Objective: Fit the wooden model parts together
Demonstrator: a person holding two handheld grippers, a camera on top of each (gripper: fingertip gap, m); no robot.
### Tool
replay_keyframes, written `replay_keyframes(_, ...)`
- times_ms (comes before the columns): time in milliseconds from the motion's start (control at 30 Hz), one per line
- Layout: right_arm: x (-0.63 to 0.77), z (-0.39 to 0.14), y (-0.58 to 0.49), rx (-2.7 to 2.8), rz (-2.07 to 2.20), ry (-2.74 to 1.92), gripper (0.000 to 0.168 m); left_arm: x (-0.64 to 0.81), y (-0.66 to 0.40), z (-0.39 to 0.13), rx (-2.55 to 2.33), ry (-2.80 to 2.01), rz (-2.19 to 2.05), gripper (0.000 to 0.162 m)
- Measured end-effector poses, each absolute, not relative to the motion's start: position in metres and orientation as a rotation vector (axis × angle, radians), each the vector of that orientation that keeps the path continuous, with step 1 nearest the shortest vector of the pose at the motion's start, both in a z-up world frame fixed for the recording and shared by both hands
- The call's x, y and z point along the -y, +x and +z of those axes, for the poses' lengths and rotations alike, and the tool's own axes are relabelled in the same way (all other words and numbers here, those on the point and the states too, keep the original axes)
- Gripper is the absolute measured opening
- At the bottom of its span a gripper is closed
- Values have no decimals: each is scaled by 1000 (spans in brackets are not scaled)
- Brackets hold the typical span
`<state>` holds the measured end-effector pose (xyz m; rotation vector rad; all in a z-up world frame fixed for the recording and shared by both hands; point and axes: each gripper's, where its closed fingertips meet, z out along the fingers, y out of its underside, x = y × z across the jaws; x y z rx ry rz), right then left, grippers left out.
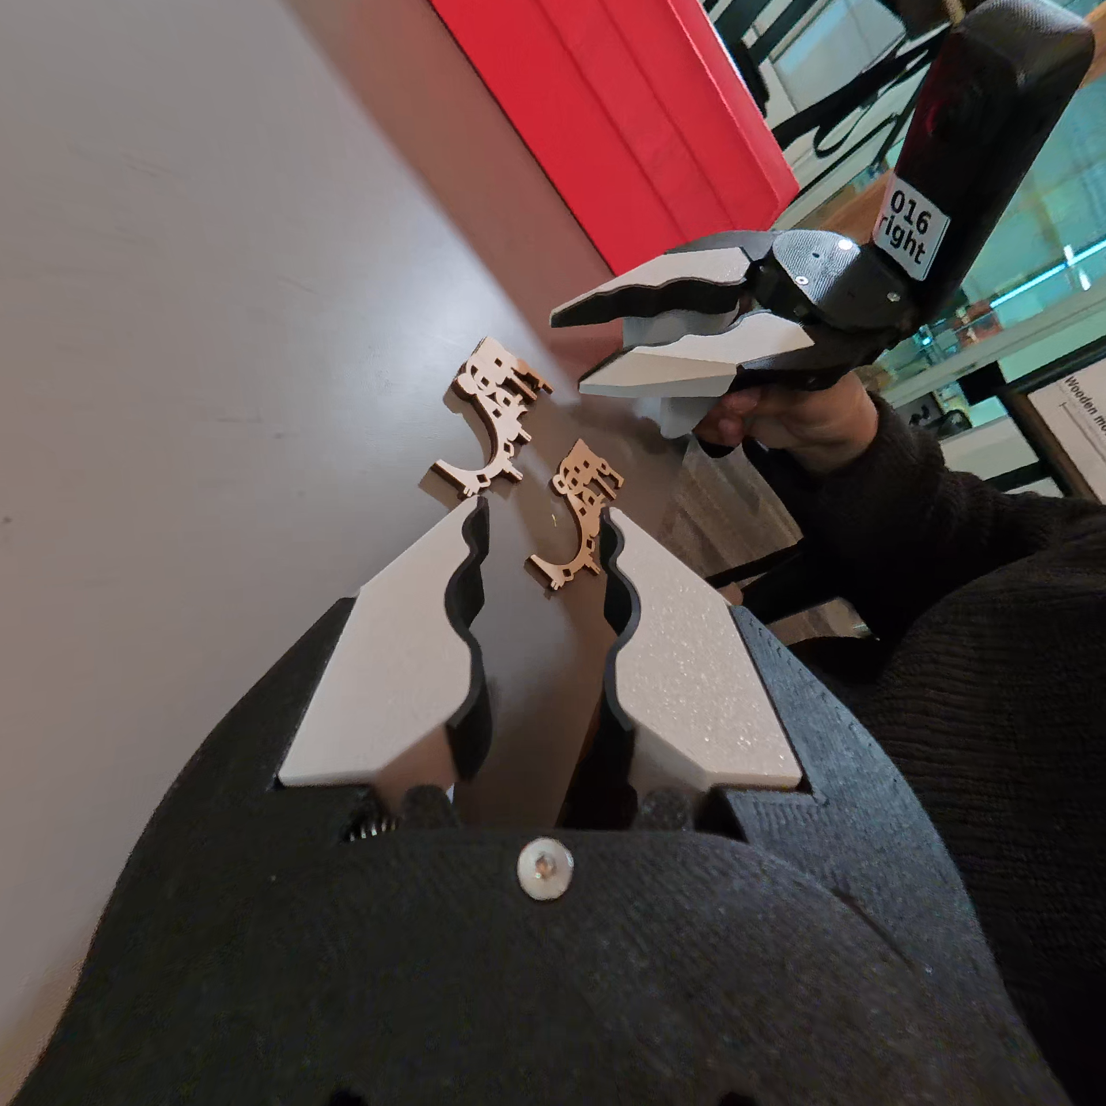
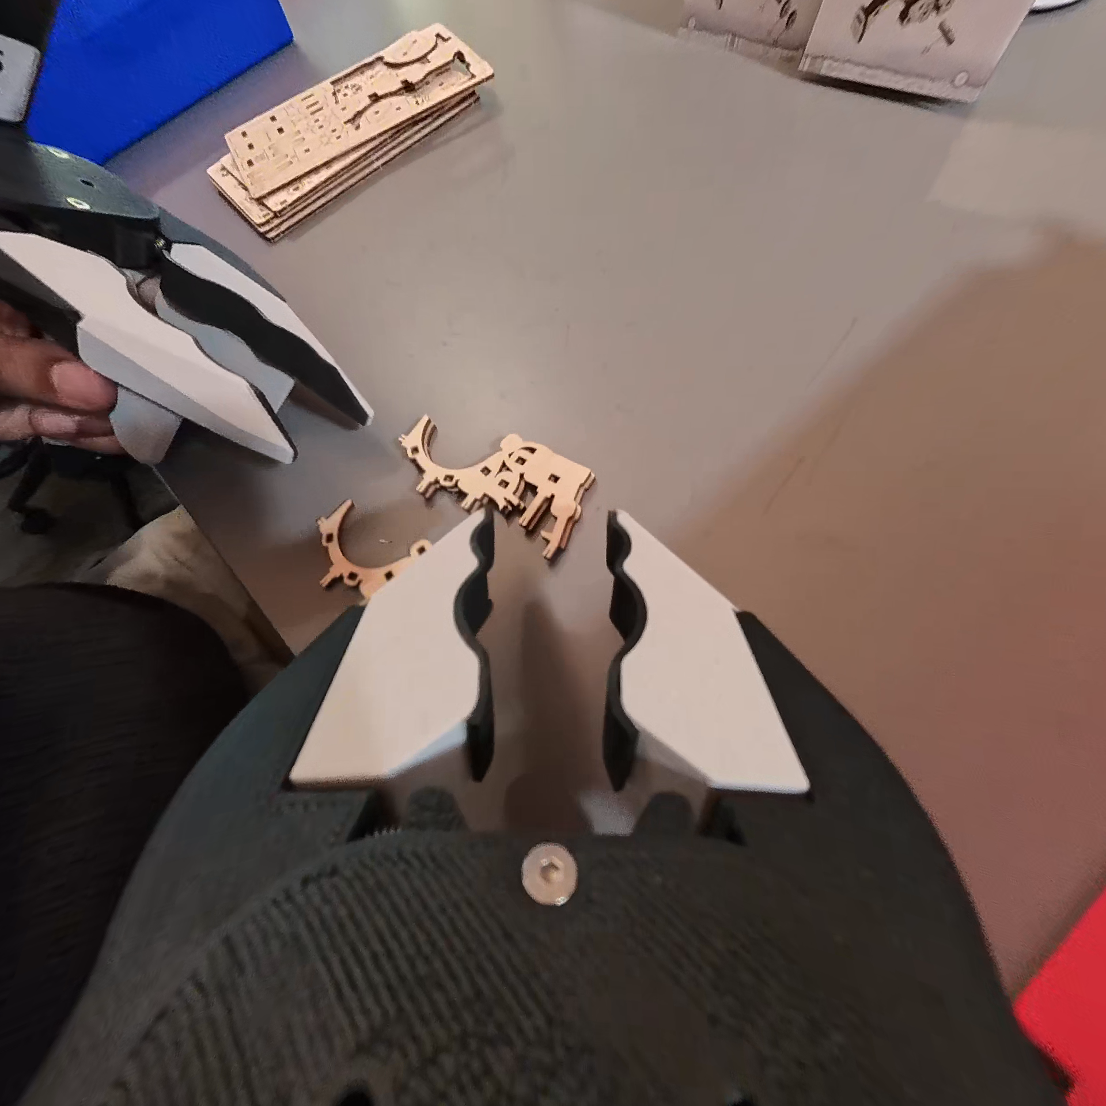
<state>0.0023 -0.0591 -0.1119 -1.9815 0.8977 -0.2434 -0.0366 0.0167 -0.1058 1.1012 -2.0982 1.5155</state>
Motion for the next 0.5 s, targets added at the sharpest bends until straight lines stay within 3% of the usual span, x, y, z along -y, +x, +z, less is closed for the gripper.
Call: replay_keyframes(500, 48, -125, -10, -942, -91, -1985, 46, -13, -36, -111, 2080, 1119, 1472, 39)
